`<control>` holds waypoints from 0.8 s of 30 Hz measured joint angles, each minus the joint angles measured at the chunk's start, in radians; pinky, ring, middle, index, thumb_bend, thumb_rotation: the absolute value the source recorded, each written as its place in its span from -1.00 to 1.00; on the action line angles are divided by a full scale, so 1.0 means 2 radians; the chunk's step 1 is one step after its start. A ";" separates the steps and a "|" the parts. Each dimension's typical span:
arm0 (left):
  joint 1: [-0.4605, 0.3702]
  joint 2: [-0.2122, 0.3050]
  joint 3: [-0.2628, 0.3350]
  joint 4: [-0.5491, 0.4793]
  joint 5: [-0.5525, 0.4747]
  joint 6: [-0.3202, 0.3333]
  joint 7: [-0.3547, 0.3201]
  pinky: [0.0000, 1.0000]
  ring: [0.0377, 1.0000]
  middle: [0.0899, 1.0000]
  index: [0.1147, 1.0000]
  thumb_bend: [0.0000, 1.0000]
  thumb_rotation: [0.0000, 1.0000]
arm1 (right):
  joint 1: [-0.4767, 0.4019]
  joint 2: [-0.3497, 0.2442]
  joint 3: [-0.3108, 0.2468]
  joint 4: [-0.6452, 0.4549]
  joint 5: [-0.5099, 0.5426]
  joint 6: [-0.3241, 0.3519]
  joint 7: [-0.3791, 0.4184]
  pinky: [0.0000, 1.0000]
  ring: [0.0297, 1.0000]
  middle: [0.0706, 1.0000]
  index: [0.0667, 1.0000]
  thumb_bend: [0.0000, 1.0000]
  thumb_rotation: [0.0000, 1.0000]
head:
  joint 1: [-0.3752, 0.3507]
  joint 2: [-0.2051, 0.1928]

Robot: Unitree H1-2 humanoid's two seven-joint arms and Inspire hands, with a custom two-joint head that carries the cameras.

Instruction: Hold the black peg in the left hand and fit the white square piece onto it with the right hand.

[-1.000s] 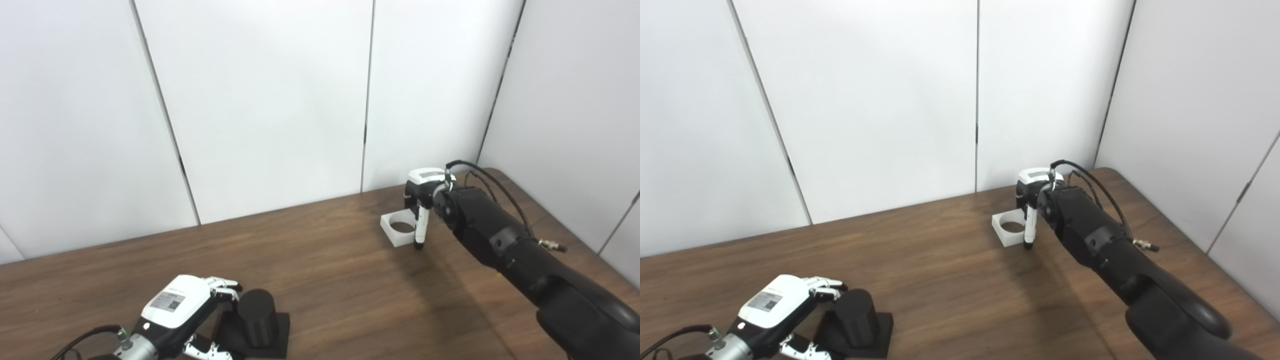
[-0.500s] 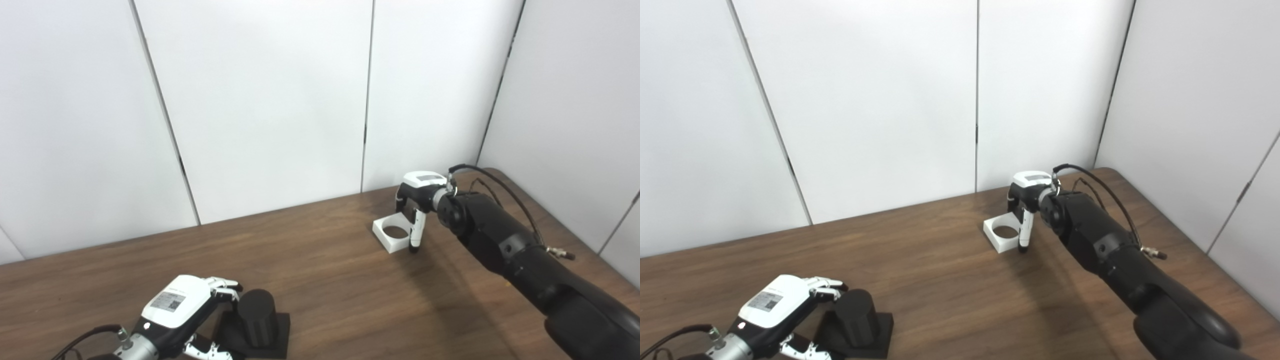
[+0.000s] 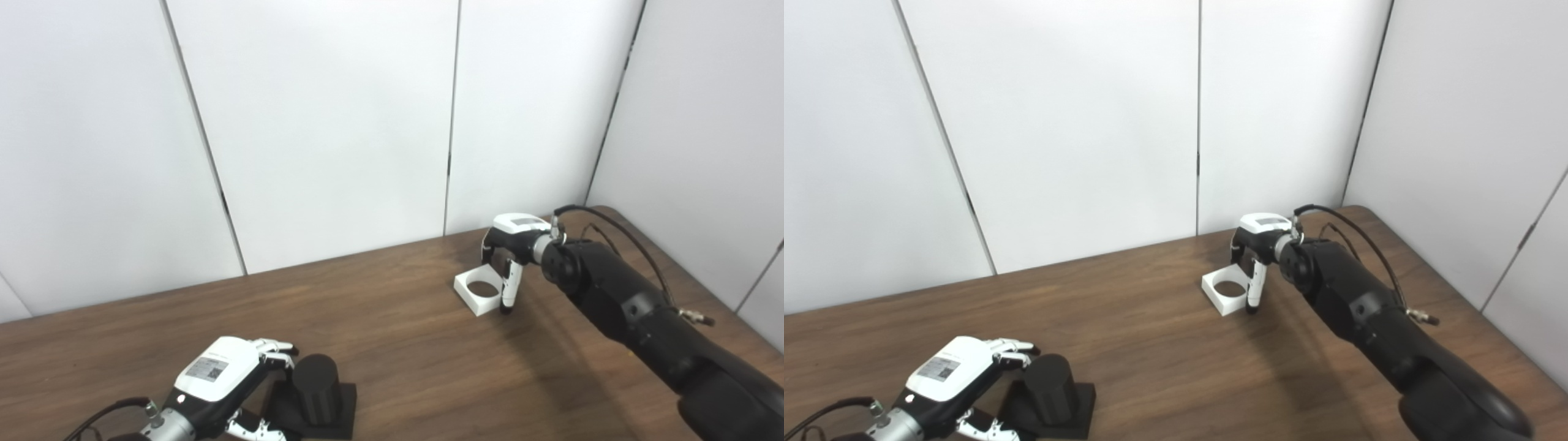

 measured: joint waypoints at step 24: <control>-0.011 -0.013 -0.006 0.005 0.002 0.017 -0.014 0.60 0.75 0.71 -0.15 0.05 -0.86 | 0.017 0.002 0.000 -0.132 0.032 -0.042 0.053 0.69 0.73 0.54 -0.11 0.04 -0.74 | 0.088 0.033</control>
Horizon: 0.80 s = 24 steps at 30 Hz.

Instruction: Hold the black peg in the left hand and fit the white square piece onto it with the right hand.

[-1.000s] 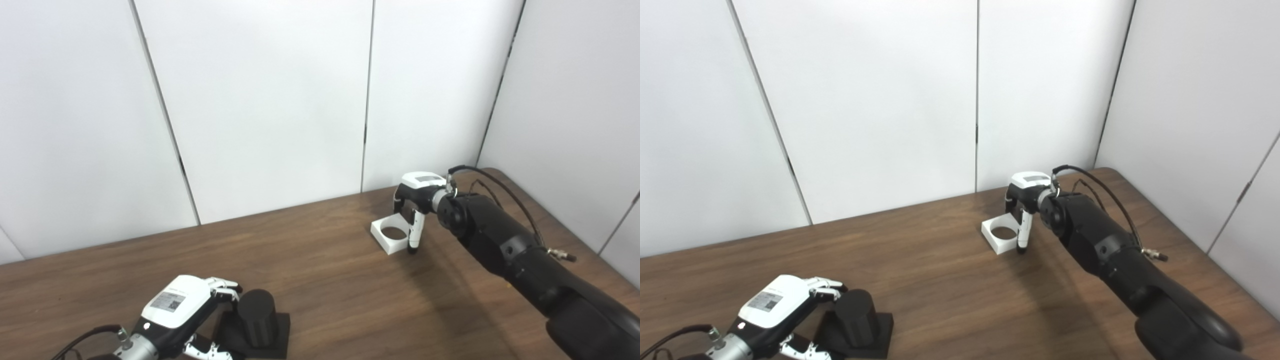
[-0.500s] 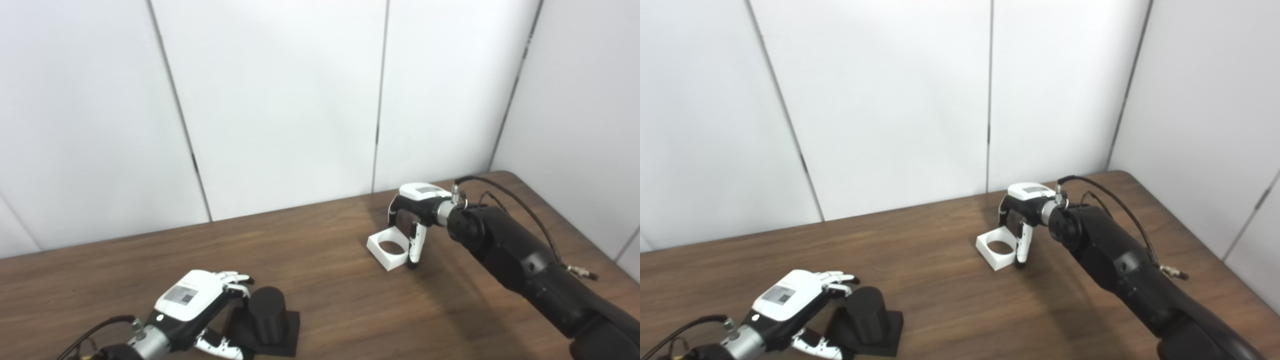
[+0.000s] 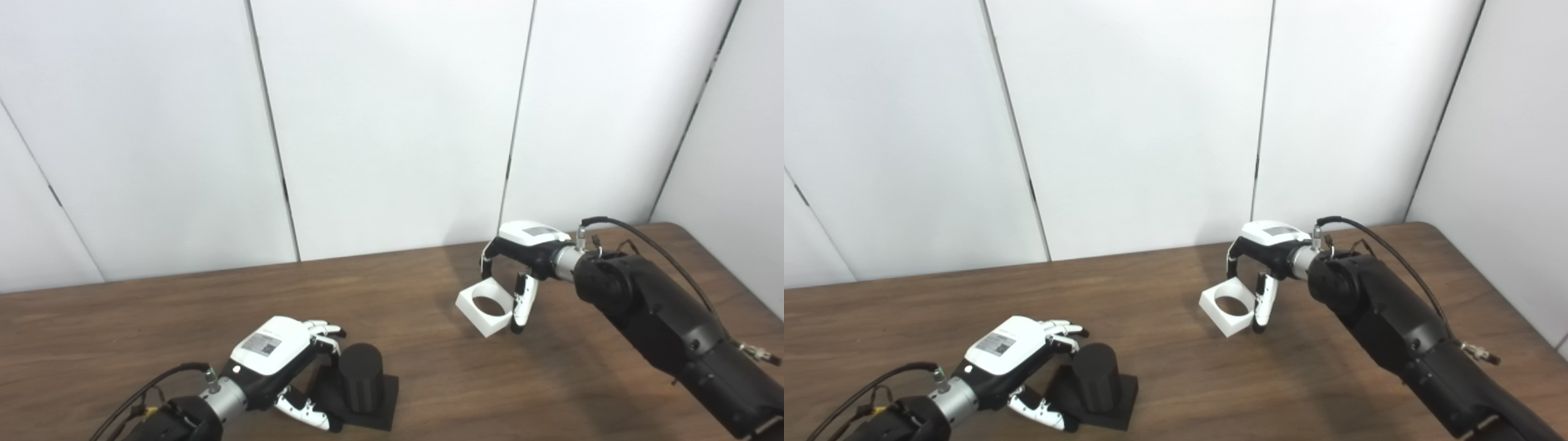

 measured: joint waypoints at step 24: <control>-0.008 -0.009 -0.005 0.008 0.001 0.004 -0.002 0.62 0.78 0.71 -0.15 0.04 -0.86 | -0.003 0.019 -0.007 -0.177 0.041 -0.015 0.083 0.59 0.72 0.56 -0.11 0.04 -0.73 | 0.047 0.023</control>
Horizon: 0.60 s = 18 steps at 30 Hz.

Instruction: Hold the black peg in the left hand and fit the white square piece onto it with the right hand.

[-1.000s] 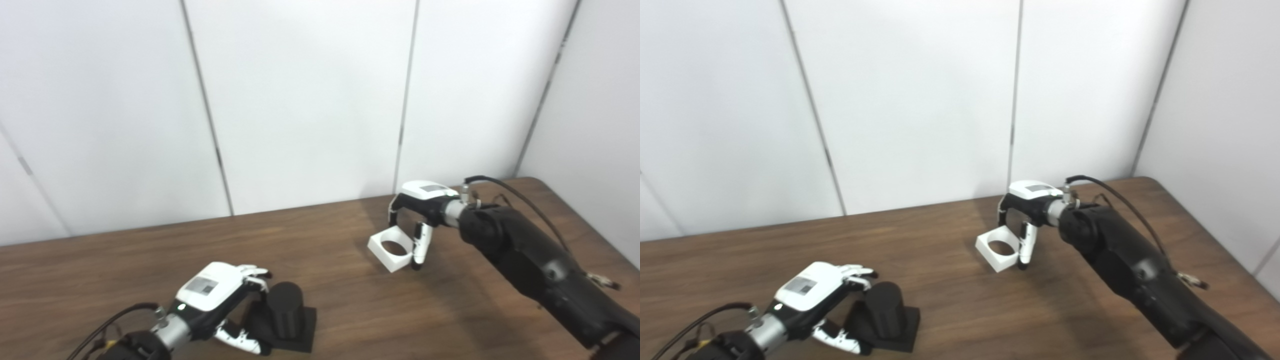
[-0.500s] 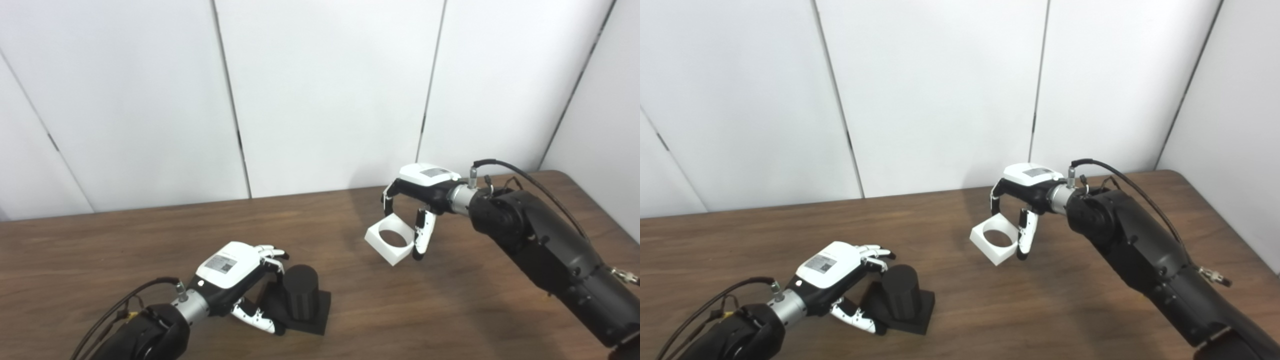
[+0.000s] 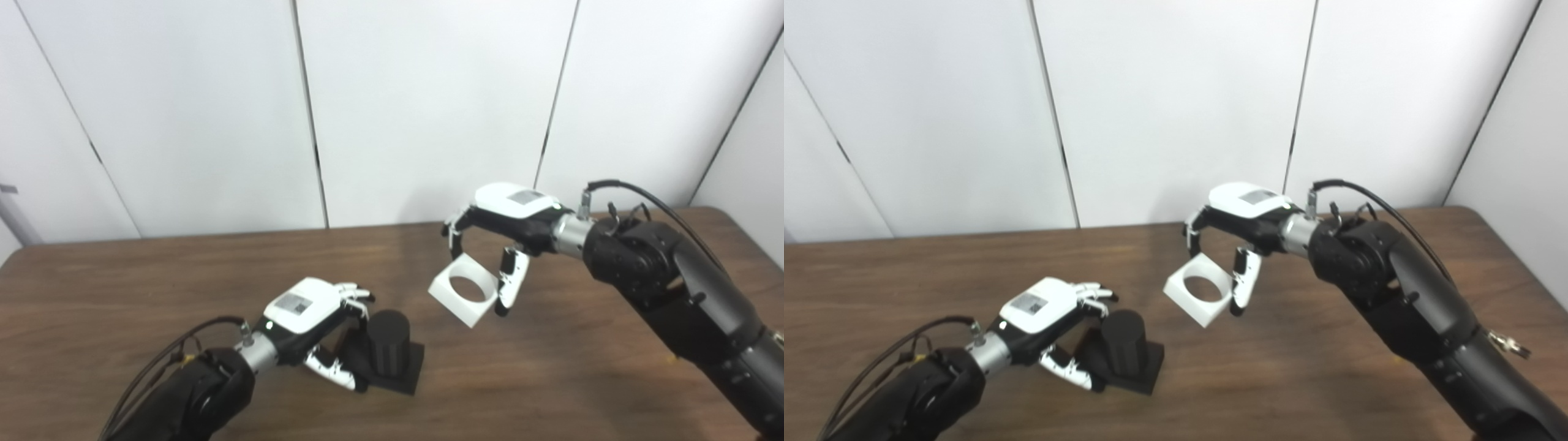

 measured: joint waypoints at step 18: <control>-0.002 -0.008 -0.003 0.001 0.000 0.009 -0.002 0.63 0.80 0.71 -0.15 0.04 -0.85 | -0.010 0.038 -0.012 -0.016 0.008 0.000 0.007 0.52 0.70 0.54 -0.11 0.03 -0.73 | 0.016 0.010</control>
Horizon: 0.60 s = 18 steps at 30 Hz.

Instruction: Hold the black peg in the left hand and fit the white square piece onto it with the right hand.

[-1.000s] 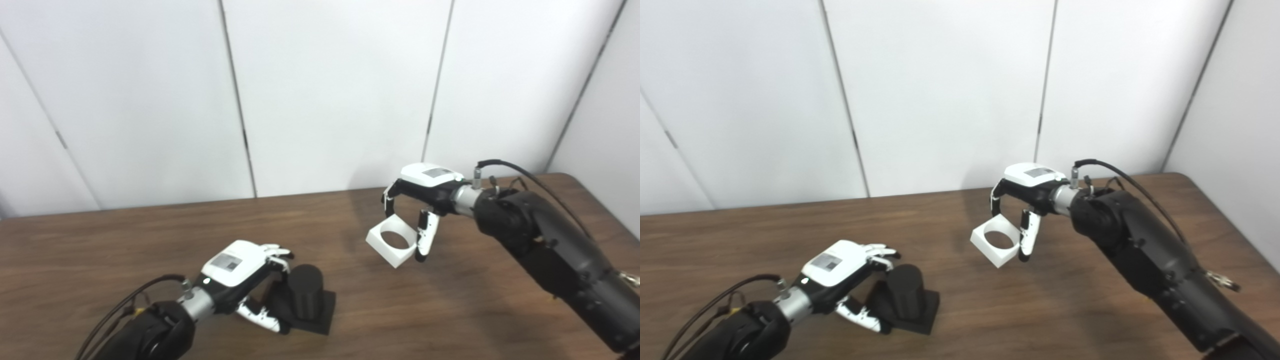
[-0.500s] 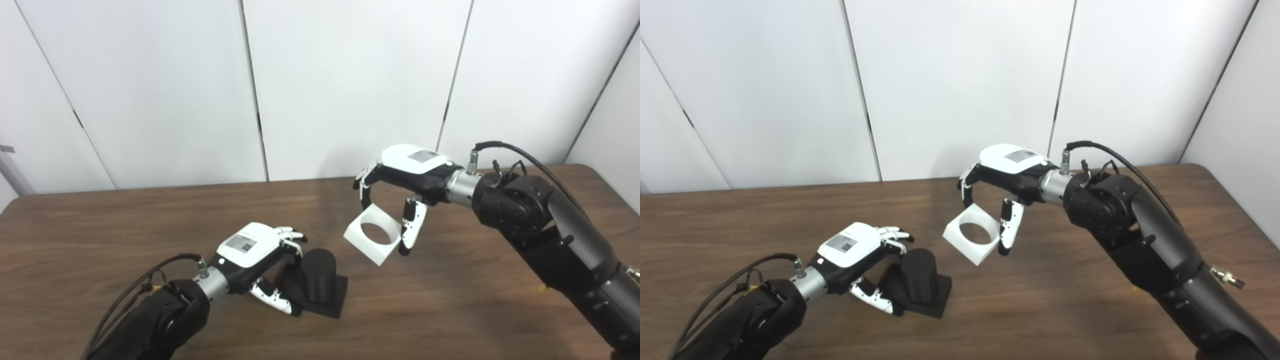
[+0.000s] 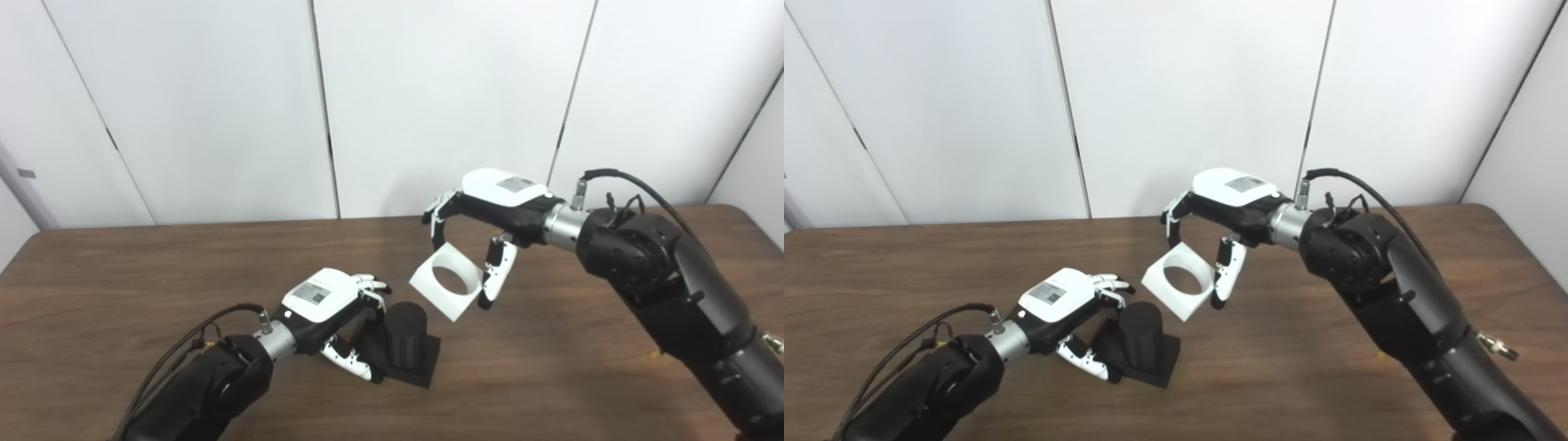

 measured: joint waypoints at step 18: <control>-0.001 -0.004 -0.001 -0.003 0.000 0.008 -0.008 0.62 0.80 0.73 -0.15 0.04 -0.85 | -0.001 0.030 -0.006 0.011 0.008 0.002 -0.001 0.48 0.70 0.55 -0.11 0.03 -0.73 | 0.015 0.007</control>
